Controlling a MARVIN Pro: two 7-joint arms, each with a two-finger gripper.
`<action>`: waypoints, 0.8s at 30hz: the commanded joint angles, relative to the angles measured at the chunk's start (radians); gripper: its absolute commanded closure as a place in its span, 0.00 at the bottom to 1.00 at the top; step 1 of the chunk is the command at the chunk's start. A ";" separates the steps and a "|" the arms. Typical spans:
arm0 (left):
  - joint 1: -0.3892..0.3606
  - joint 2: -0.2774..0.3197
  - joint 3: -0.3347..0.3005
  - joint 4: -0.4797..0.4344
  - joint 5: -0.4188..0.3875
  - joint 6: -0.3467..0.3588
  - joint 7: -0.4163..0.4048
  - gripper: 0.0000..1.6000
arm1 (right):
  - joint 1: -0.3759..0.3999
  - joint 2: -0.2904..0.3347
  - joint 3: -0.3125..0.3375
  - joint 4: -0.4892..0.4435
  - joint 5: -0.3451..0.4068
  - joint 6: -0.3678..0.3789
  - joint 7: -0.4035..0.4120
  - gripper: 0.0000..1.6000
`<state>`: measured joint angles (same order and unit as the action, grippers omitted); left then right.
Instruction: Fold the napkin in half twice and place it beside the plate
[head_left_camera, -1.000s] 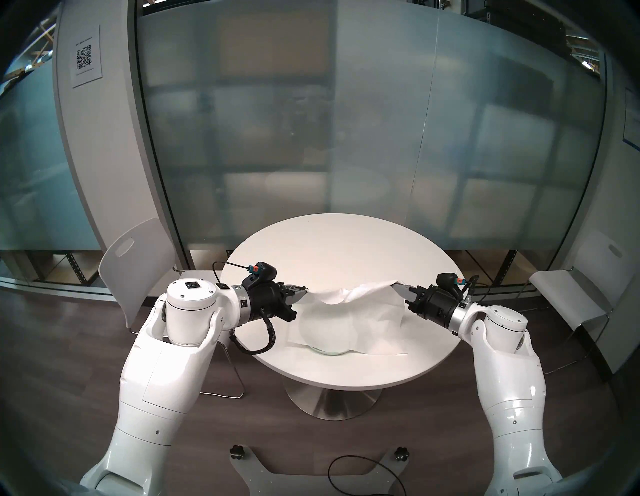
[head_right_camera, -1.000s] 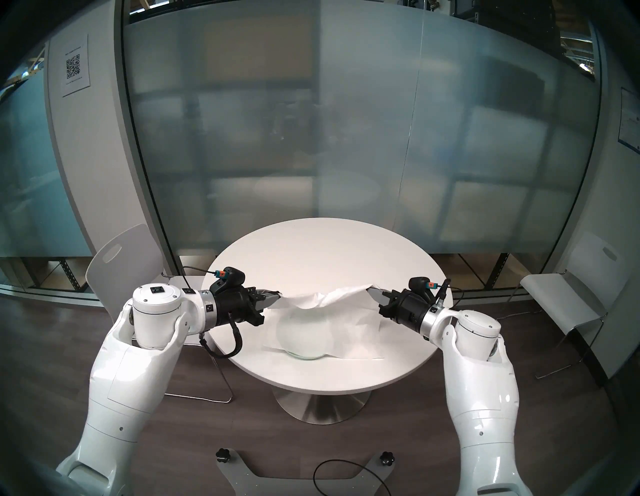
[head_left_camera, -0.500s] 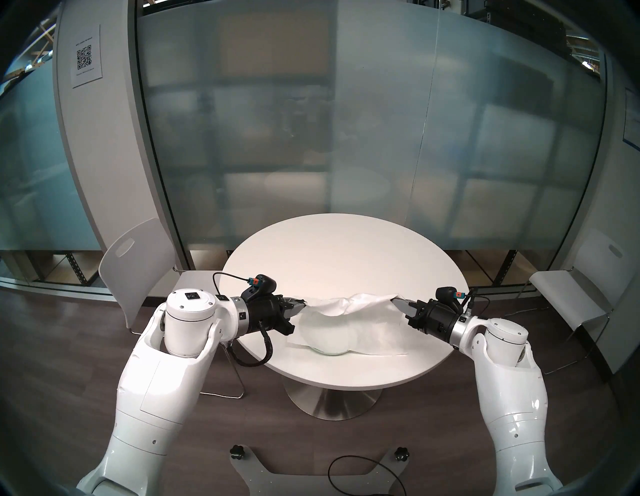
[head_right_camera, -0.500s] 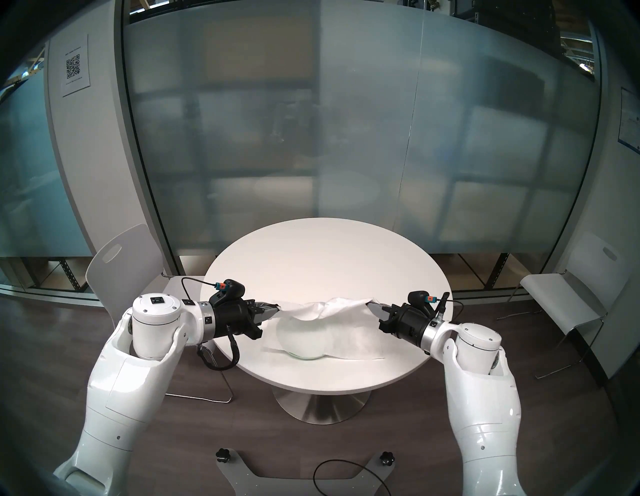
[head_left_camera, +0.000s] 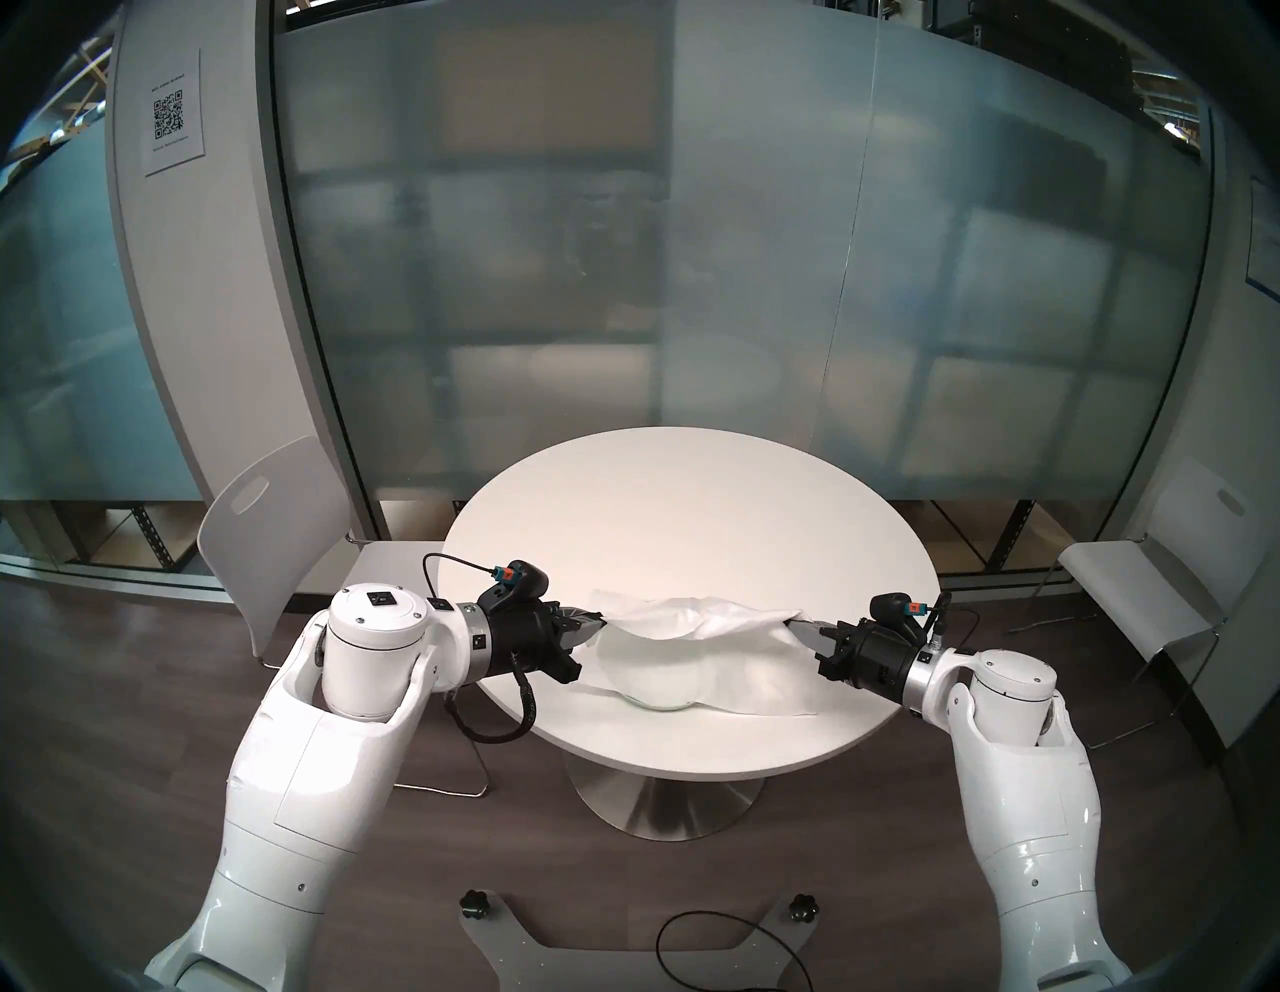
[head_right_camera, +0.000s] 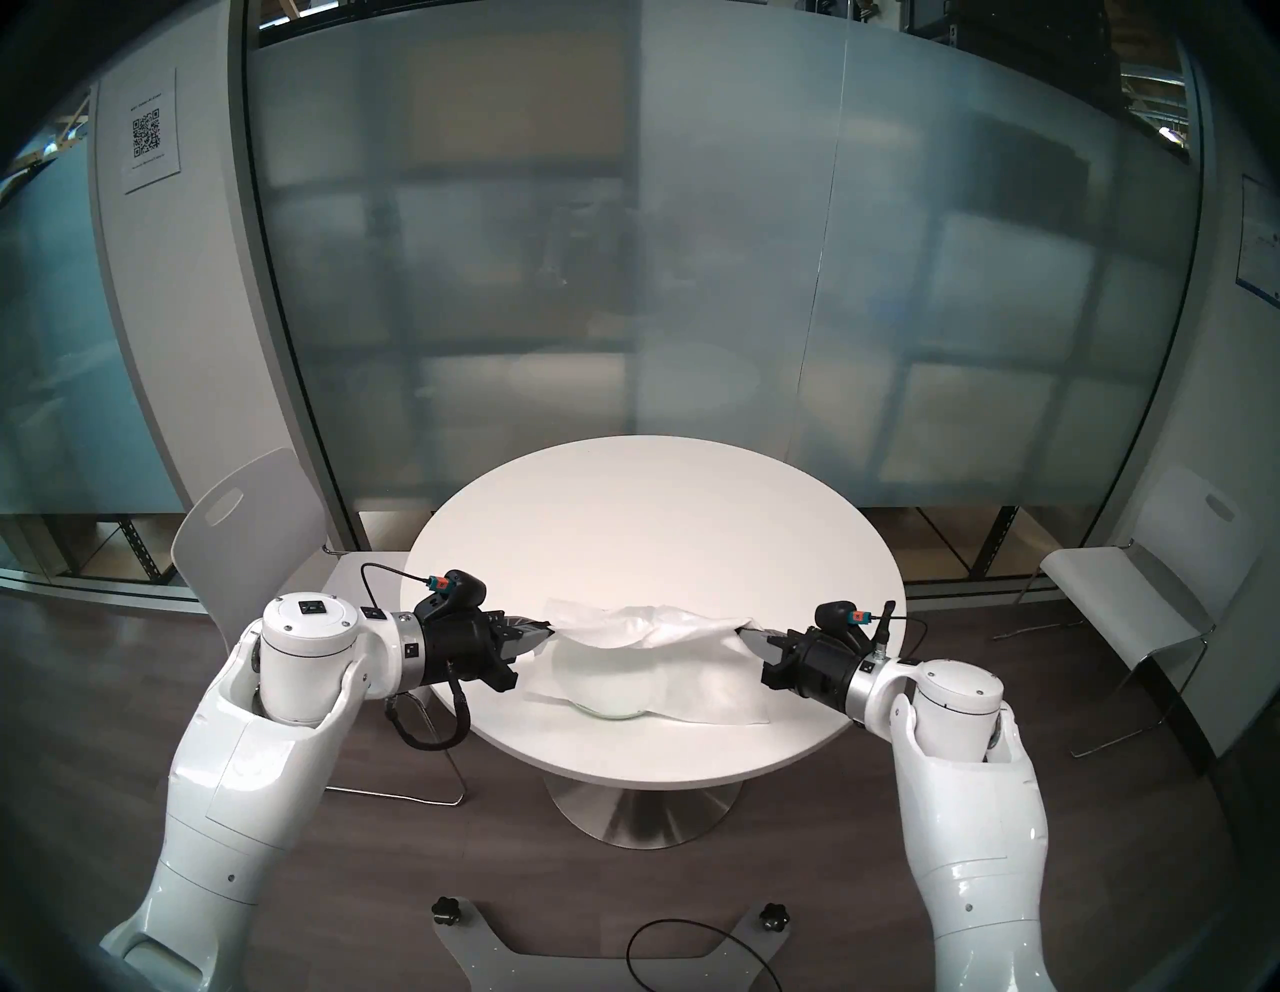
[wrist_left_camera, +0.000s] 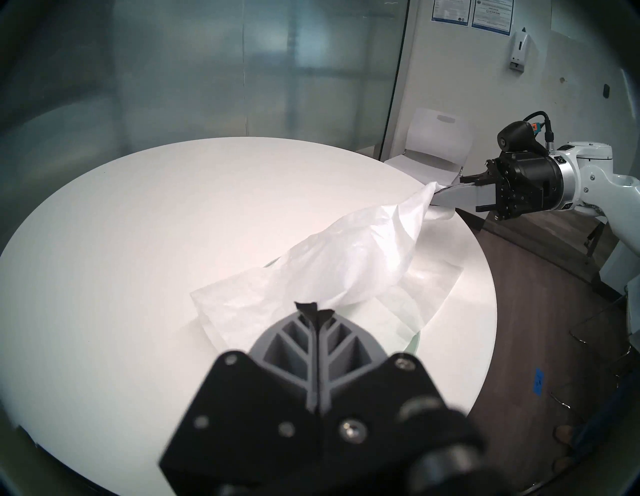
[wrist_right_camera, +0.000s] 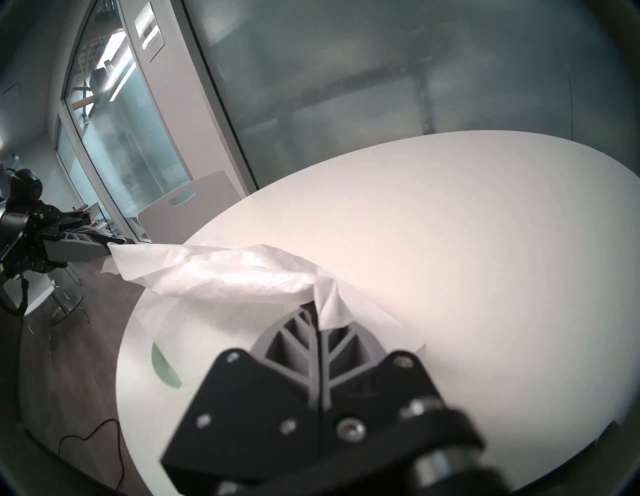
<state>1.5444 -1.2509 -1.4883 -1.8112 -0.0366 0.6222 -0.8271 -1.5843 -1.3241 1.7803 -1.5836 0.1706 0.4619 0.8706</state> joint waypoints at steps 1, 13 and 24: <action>0.002 -0.006 0.007 -0.010 0.003 -0.006 0.004 1.00 | 0.004 0.012 -0.011 -0.011 -0.012 -0.032 0.011 1.00; 0.020 -0.014 0.004 -0.016 0.009 -0.005 0.011 1.00 | -0.013 0.012 -0.014 -0.025 -0.035 -0.021 0.027 0.79; 0.031 -0.011 0.004 -0.025 0.009 -0.002 0.016 1.00 | -0.042 0.025 -0.010 -0.060 -0.044 0.009 0.032 0.51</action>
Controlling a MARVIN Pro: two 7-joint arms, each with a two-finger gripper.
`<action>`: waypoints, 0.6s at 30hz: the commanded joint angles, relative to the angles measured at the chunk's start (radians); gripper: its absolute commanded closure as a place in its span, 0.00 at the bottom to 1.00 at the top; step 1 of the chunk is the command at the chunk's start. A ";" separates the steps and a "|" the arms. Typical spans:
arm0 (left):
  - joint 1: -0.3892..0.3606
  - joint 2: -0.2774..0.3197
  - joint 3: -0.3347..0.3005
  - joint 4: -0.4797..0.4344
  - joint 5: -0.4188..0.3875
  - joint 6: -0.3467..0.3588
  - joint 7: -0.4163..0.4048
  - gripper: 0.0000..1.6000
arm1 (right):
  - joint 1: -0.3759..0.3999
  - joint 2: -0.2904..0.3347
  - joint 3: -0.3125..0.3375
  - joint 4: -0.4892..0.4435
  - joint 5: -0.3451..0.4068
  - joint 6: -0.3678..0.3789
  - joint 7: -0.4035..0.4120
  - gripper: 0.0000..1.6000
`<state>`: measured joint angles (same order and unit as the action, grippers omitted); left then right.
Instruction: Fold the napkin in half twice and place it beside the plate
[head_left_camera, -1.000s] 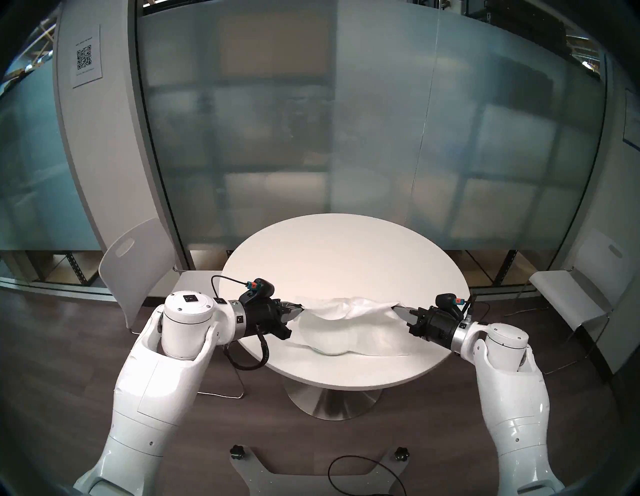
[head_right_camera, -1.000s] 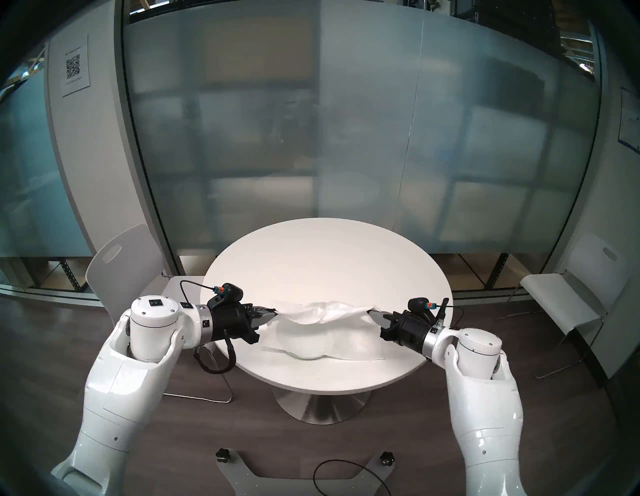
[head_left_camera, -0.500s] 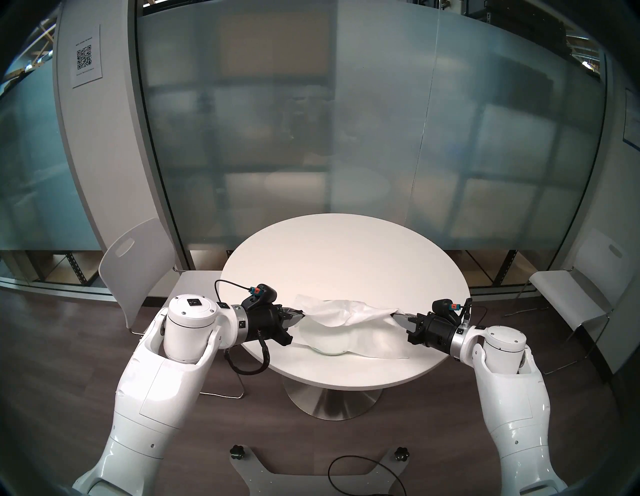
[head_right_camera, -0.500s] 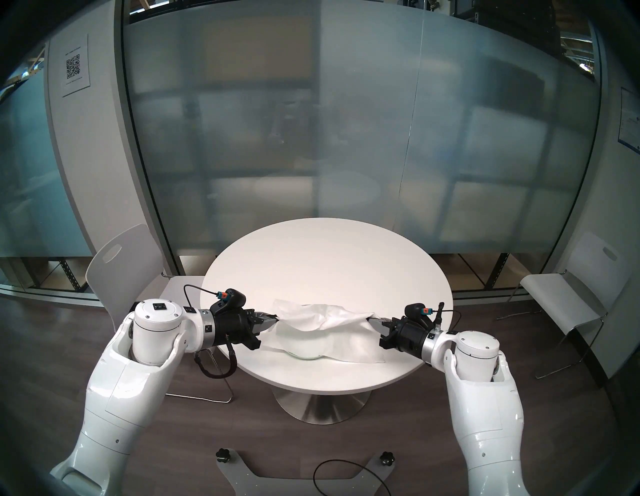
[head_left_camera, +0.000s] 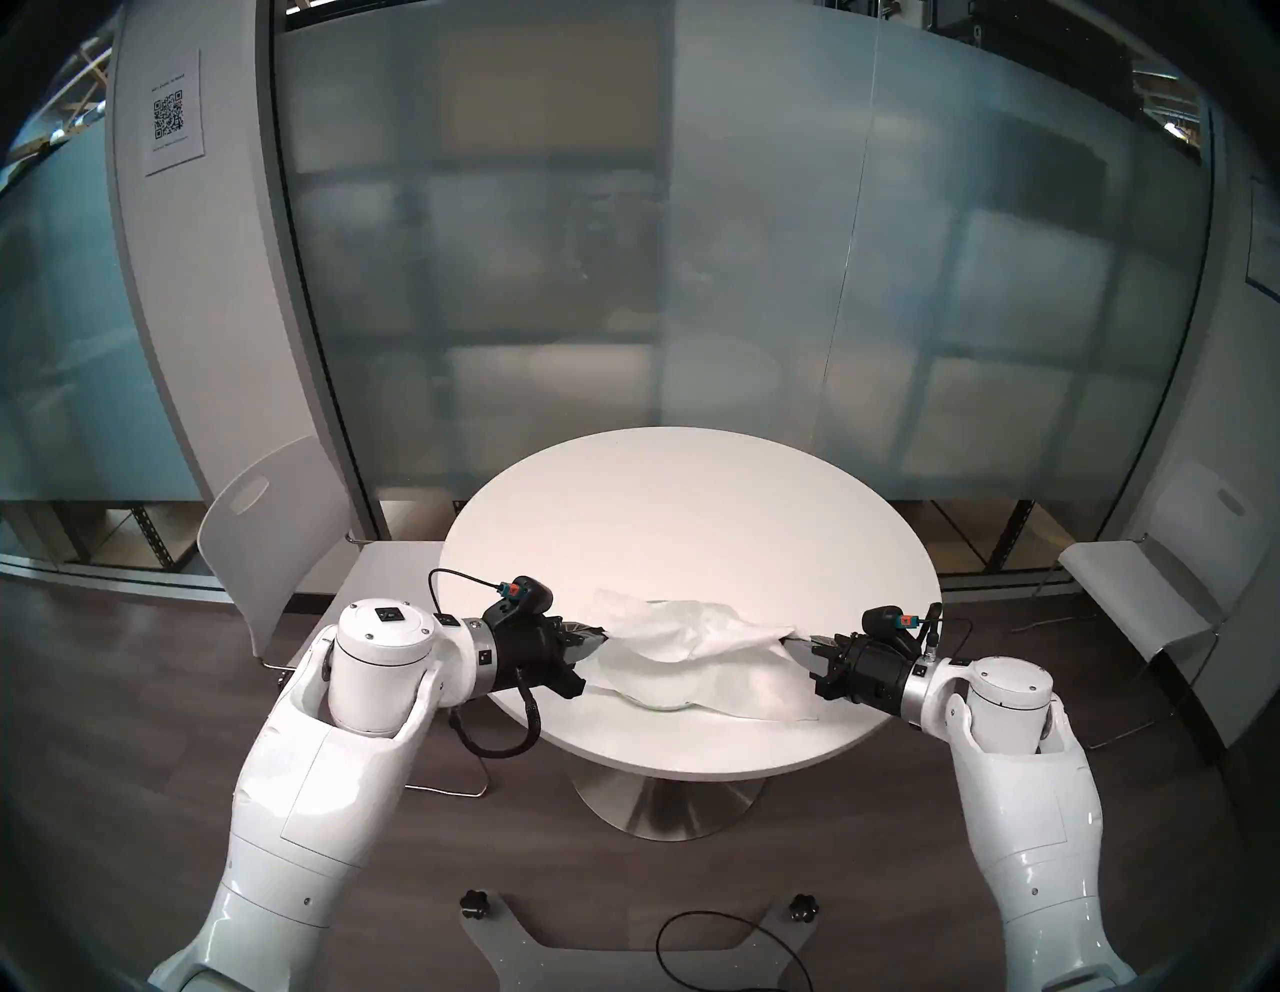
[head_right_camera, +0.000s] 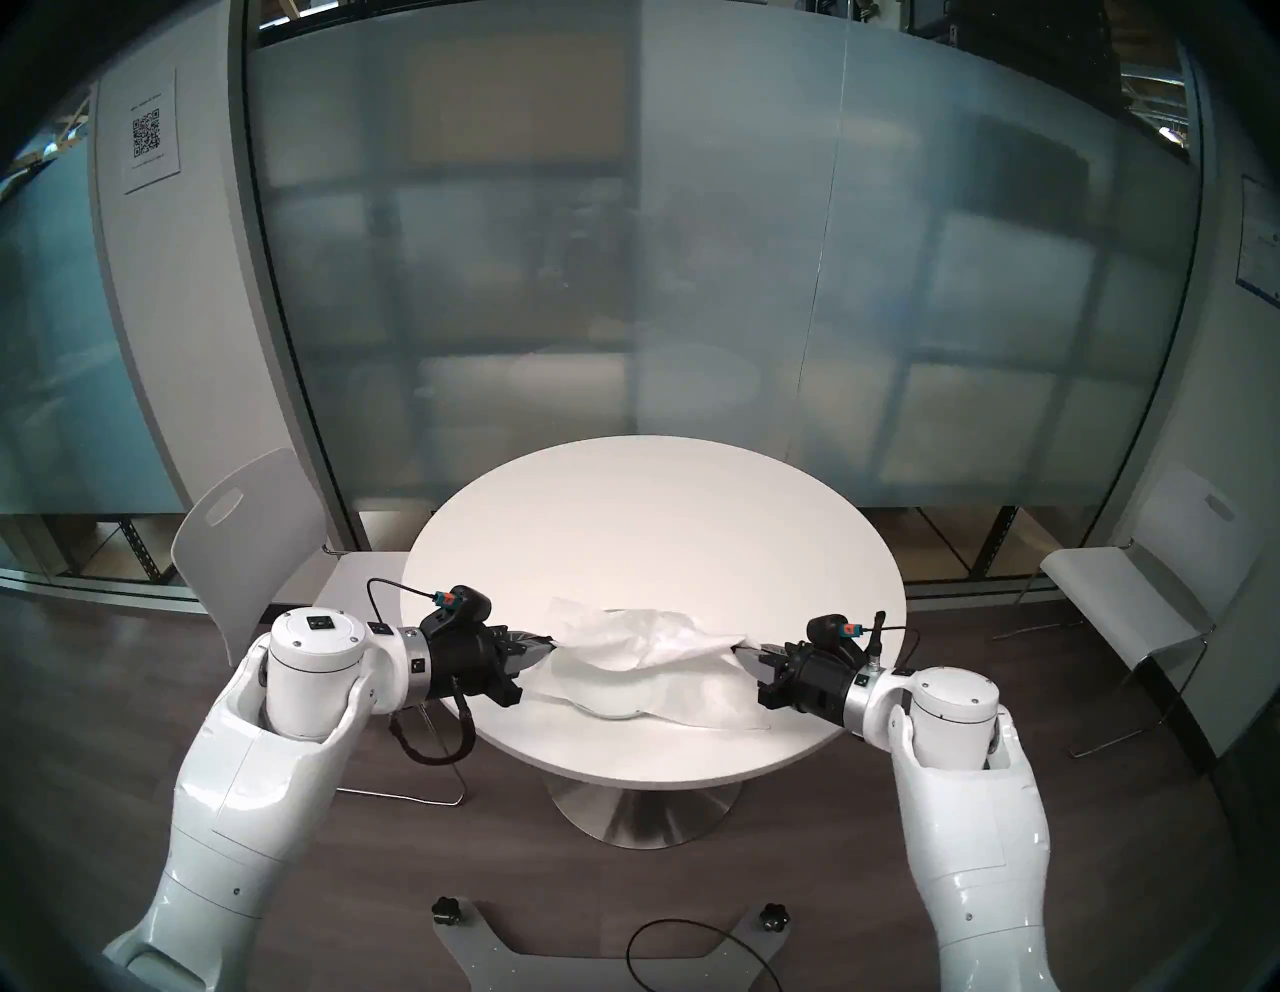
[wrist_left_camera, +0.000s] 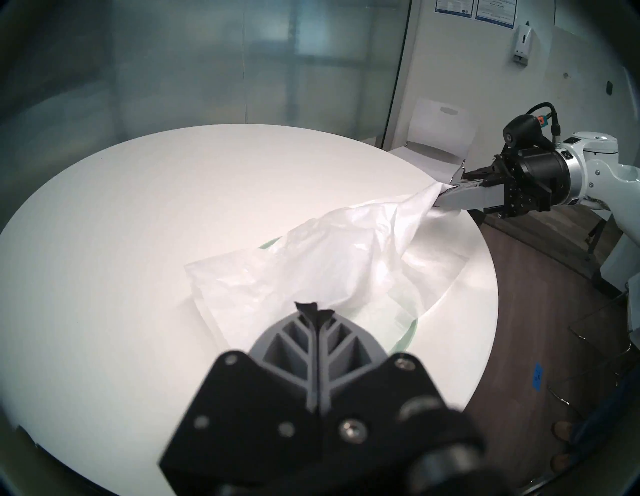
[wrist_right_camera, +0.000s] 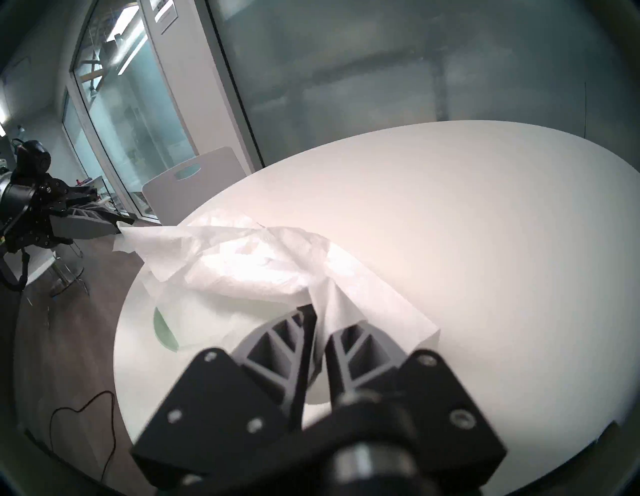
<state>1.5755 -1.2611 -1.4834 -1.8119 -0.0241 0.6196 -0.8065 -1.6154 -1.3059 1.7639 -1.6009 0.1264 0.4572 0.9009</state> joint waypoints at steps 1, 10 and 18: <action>0.001 0.000 0.000 -0.024 -0.003 0.000 -0.004 1.00 | -0.013 0.011 0.005 -0.044 -0.002 0.018 0.005 0.50; 0.007 -0.001 0.000 -0.018 0.000 -0.006 0.004 1.00 | -0.048 0.024 0.014 -0.078 -0.005 0.045 0.018 0.11; 0.004 0.000 0.001 -0.012 -0.002 -0.008 0.003 1.00 | -0.070 0.034 0.029 -0.100 -0.008 0.064 0.025 0.09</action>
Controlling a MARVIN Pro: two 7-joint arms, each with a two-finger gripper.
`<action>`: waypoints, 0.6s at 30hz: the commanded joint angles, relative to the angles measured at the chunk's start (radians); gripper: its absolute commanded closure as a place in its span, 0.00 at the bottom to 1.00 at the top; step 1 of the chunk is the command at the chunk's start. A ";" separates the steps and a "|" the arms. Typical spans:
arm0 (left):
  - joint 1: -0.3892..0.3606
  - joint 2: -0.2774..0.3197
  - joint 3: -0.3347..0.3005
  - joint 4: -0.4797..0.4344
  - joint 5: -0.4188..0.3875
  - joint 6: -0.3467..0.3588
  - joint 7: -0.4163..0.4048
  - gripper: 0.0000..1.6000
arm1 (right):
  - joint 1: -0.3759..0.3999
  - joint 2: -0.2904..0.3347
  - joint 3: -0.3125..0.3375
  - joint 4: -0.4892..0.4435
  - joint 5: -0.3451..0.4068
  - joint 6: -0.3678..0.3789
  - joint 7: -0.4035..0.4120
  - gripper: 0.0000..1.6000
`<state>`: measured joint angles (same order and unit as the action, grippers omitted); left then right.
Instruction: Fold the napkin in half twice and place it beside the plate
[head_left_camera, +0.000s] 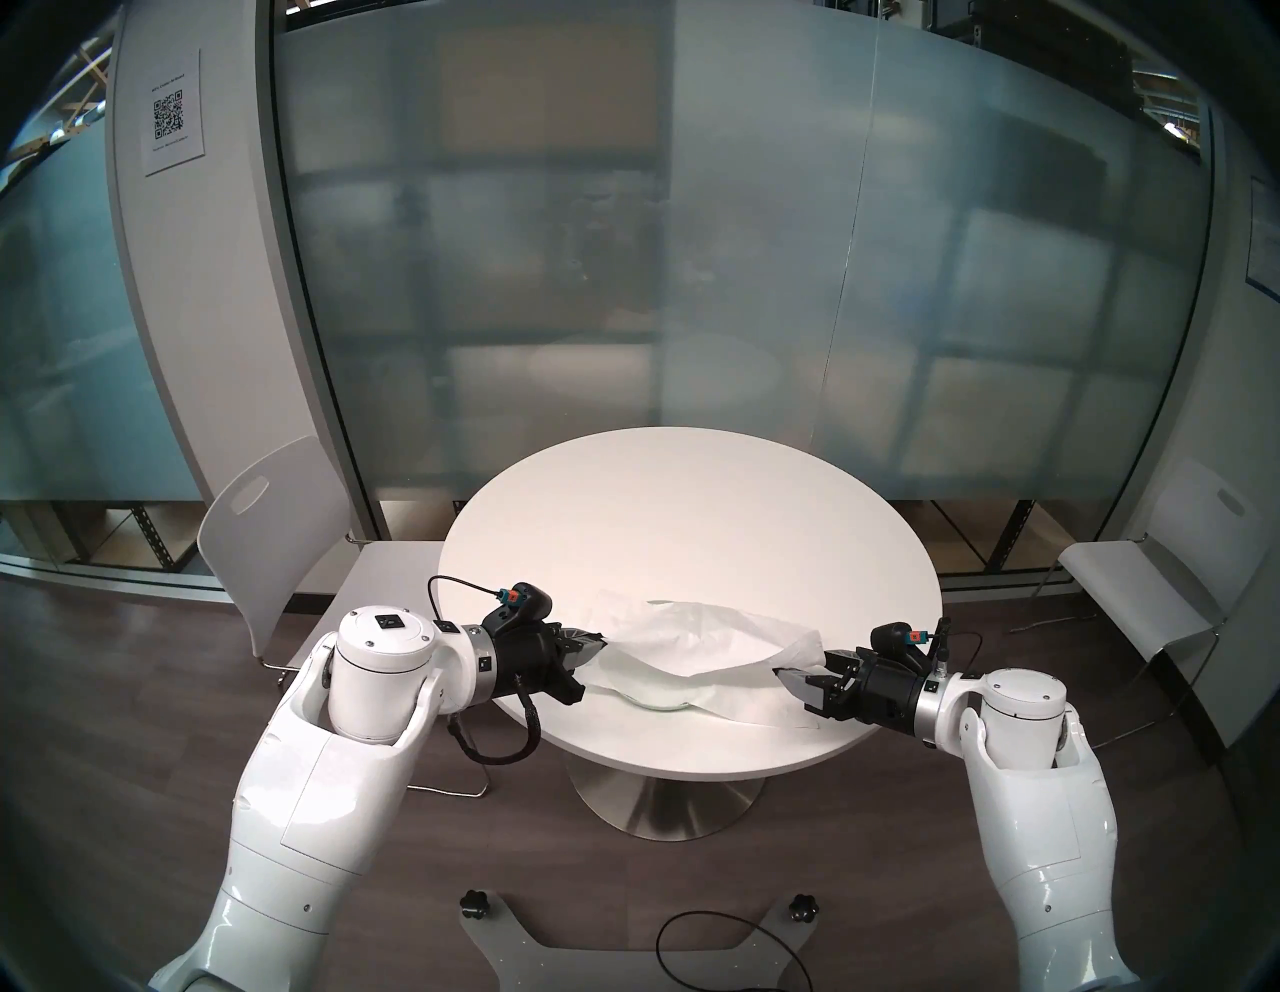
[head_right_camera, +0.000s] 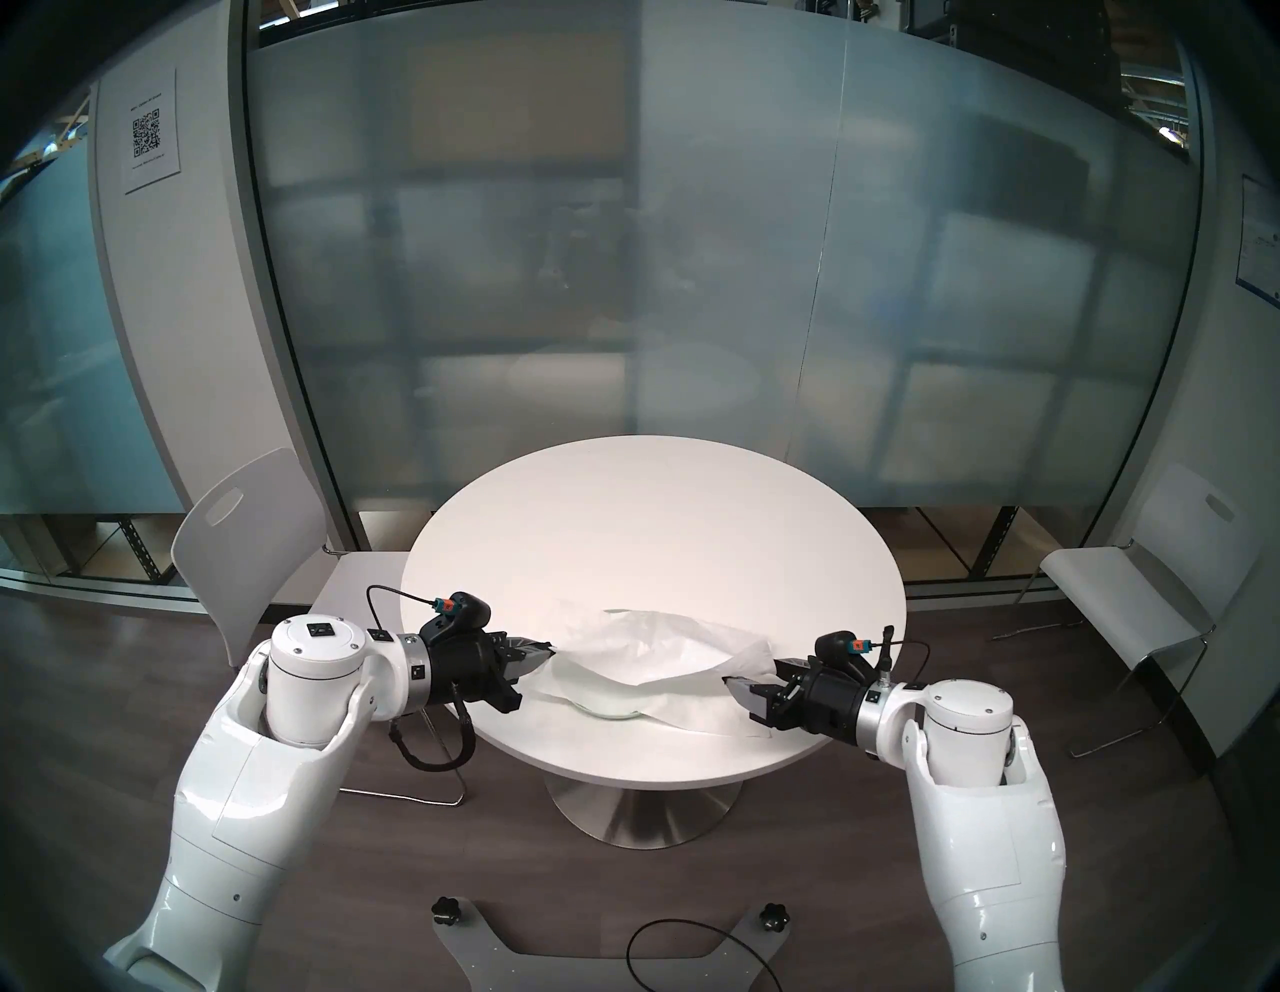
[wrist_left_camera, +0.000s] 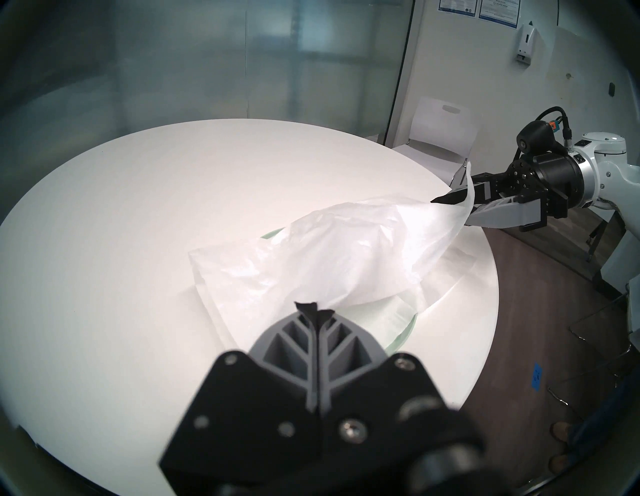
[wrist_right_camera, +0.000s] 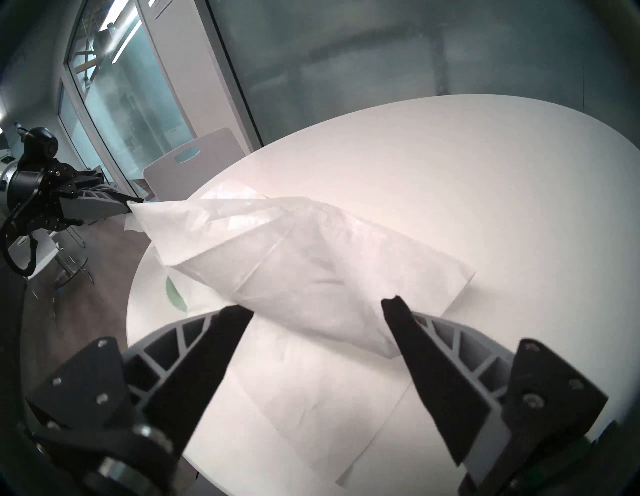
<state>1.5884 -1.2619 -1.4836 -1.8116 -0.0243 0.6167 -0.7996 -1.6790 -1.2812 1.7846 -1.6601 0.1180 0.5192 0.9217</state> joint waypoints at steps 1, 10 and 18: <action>-0.010 0.001 0.001 -0.012 -0.001 -0.006 -0.004 1.00 | -0.010 0.012 0.012 -0.046 0.001 0.005 0.005 0.08; -0.020 0.003 0.003 0.007 0.001 -0.011 -0.007 1.00 | -0.024 0.015 0.040 -0.068 0.002 0.018 0.003 0.03; -0.023 0.000 0.001 0.016 0.000 -0.016 -0.009 1.00 | -0.012 0.004 0.080 -0.072 0.011 0.025 -0.013 0.02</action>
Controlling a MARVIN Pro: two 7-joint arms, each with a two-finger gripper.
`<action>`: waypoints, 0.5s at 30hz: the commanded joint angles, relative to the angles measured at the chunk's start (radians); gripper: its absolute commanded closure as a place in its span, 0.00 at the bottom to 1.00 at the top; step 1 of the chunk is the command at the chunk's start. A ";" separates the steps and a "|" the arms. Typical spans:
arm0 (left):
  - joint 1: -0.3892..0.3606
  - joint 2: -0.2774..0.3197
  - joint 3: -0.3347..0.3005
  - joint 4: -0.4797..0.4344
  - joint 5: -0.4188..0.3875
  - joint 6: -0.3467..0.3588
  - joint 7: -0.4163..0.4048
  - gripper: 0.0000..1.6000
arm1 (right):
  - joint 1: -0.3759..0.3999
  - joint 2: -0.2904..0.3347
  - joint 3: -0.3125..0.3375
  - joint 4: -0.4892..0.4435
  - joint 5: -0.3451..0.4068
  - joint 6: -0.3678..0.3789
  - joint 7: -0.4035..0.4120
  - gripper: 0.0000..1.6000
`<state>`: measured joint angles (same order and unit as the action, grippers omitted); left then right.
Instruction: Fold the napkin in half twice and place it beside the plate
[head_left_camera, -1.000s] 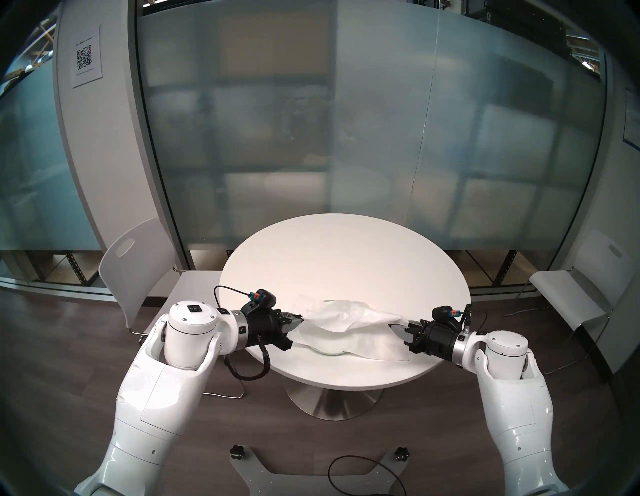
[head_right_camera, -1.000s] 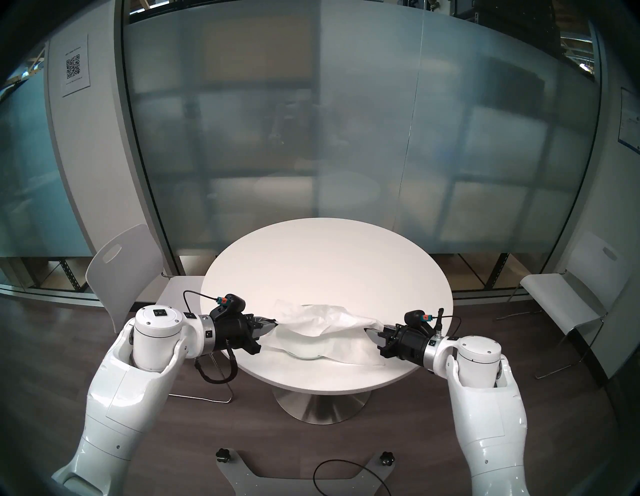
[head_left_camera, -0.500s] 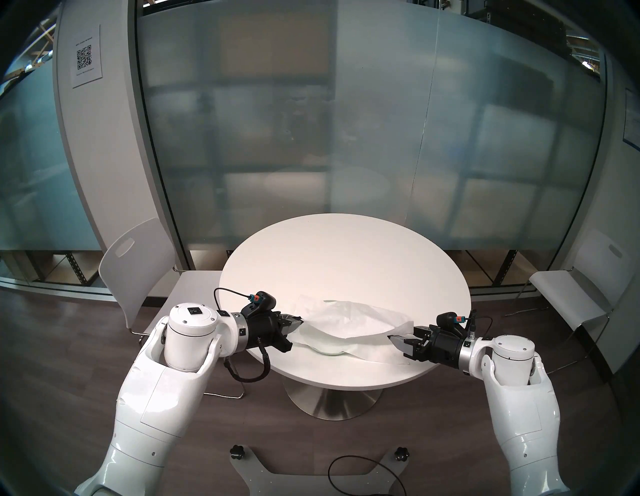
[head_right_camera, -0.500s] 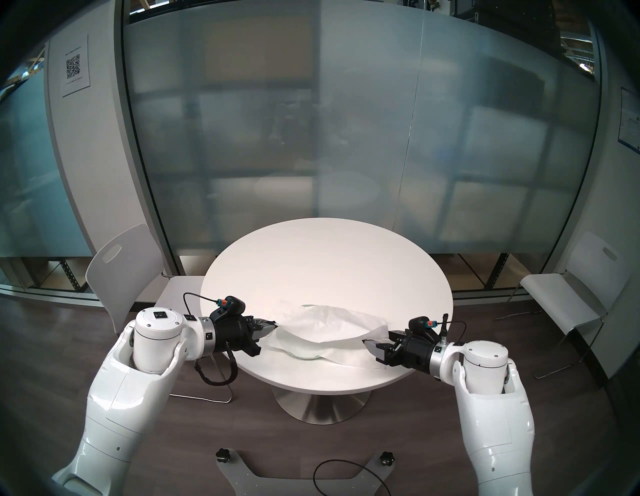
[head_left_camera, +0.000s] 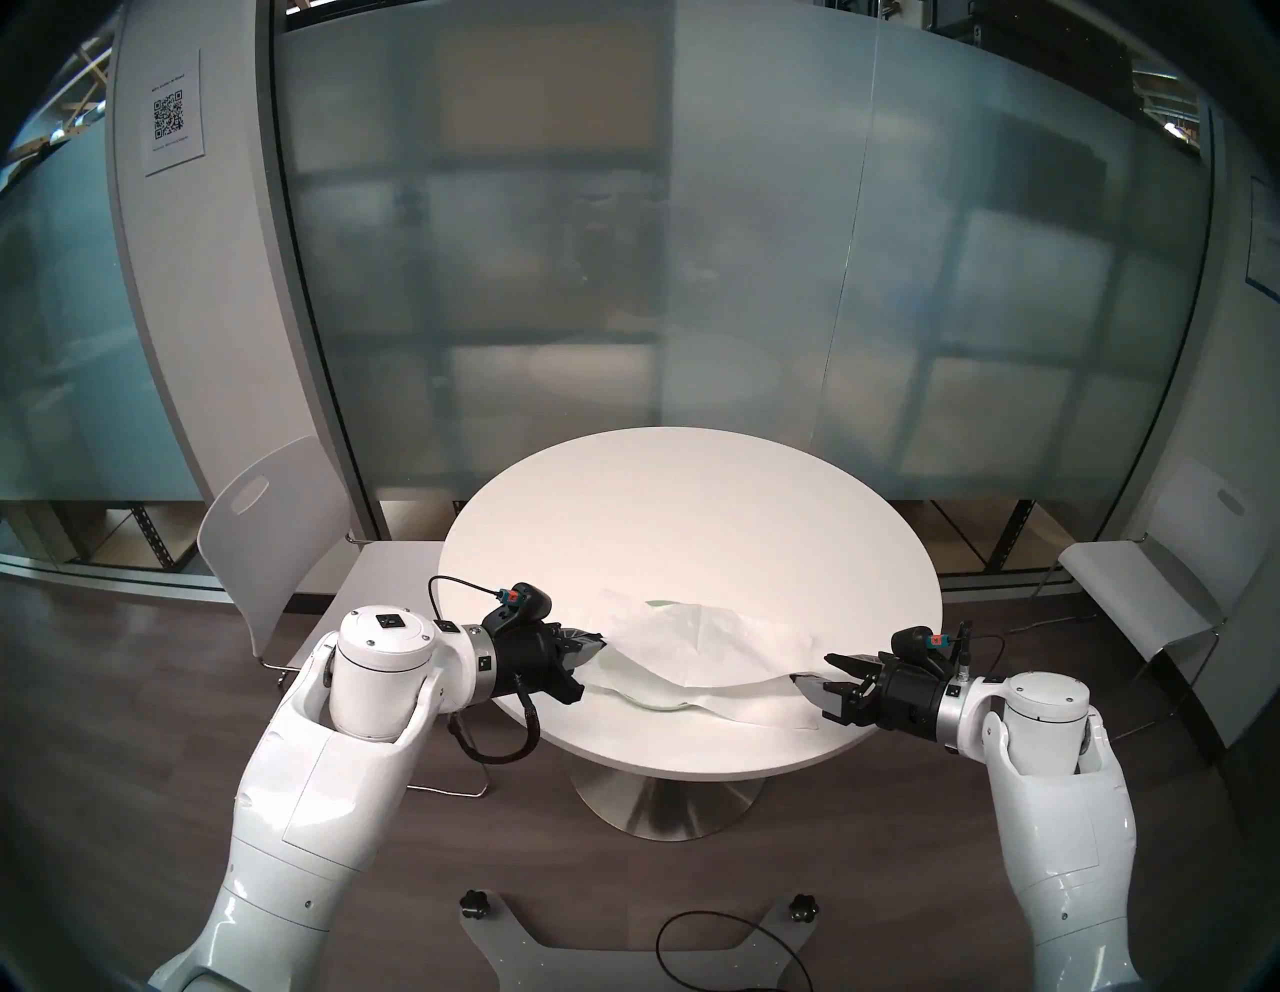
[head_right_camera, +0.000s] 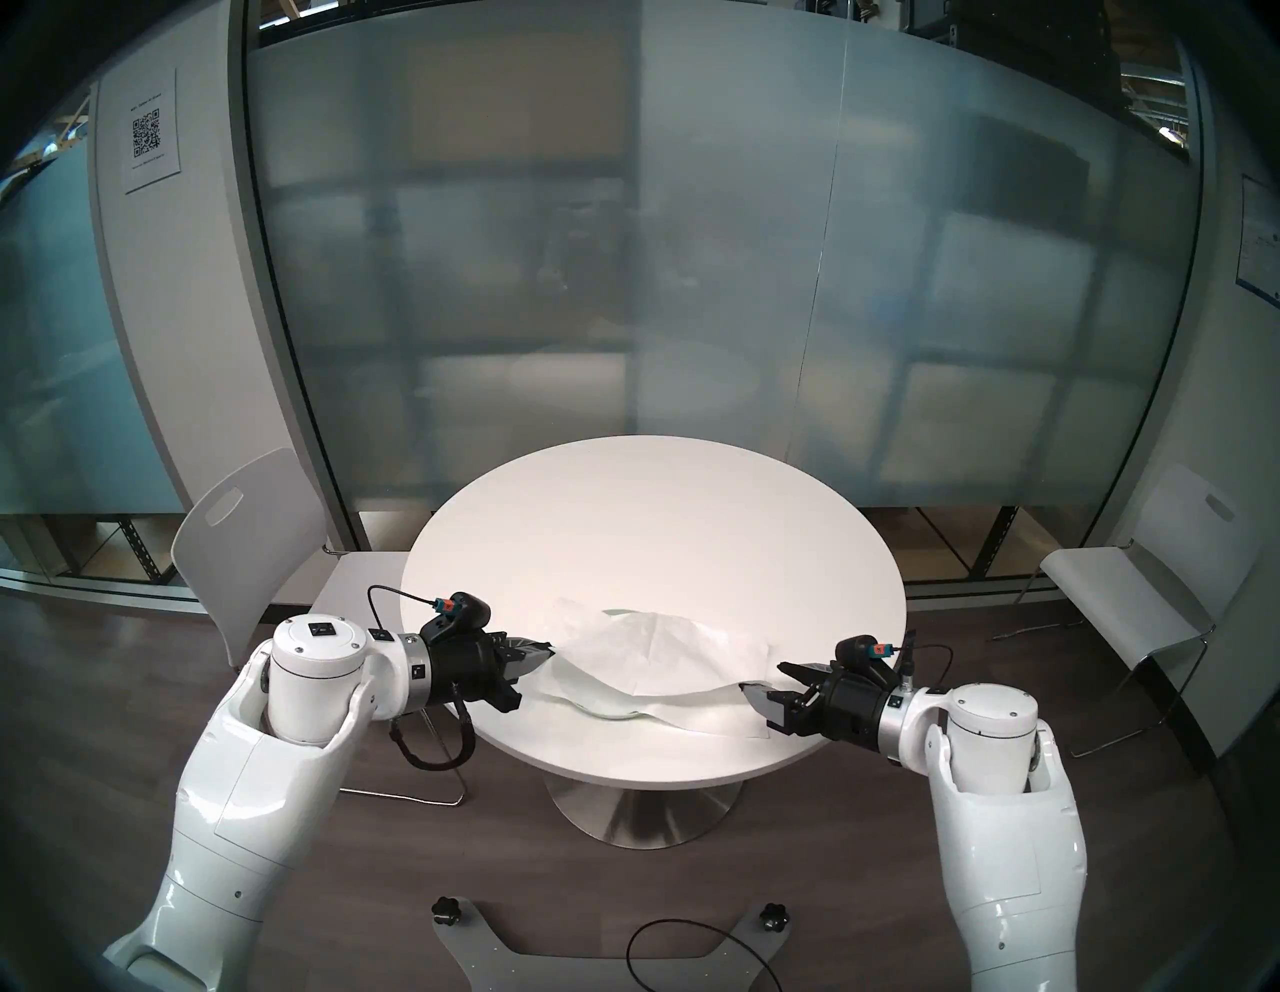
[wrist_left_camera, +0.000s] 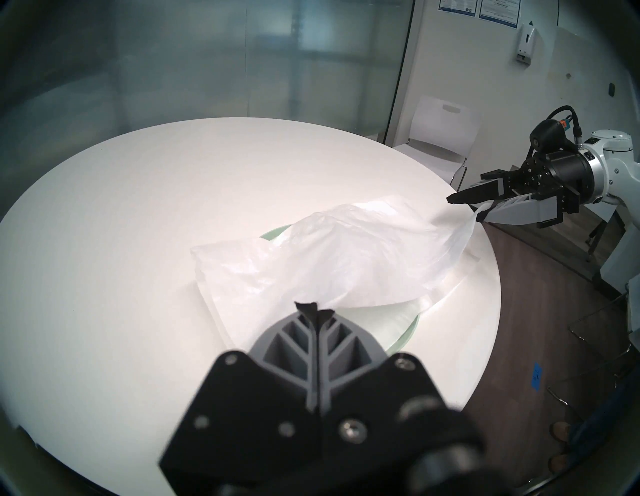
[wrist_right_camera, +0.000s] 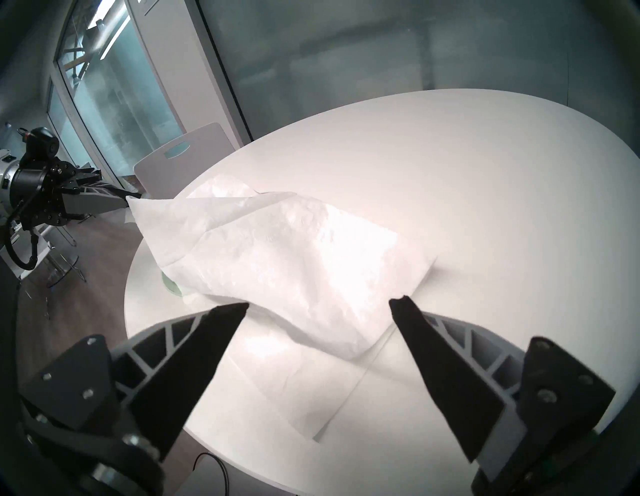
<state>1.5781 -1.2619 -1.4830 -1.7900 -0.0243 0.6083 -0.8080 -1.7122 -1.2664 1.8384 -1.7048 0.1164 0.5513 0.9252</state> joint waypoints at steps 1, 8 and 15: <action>-0.013 0.000 0.000 -0.004 -0.001 -0.008 -0.002 1.00 | 0.027 -0.008 0.036 -0.029 0.014 -0.004 -0.017 0.03; -0.014 -0.002 -0.002 0.001 -0.002 -0.013 -0.005 1.00 | 0.034 0.000 0.083 -0.032 0.023 0.003 -0.029 0.04; -0.015 -0.001 0.001 0.003 0.000 -0.020 -0.010 1.00 | 0.058 -0.006 0.078 0.018 0.000 -0.022 -0.063 0.06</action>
<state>1.5729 -1.2624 -1.4839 -1.7776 -0.0243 0.5992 -0.8160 -1.6933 -1.2695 1.9216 -1.7129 0.1255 0.5556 0.8841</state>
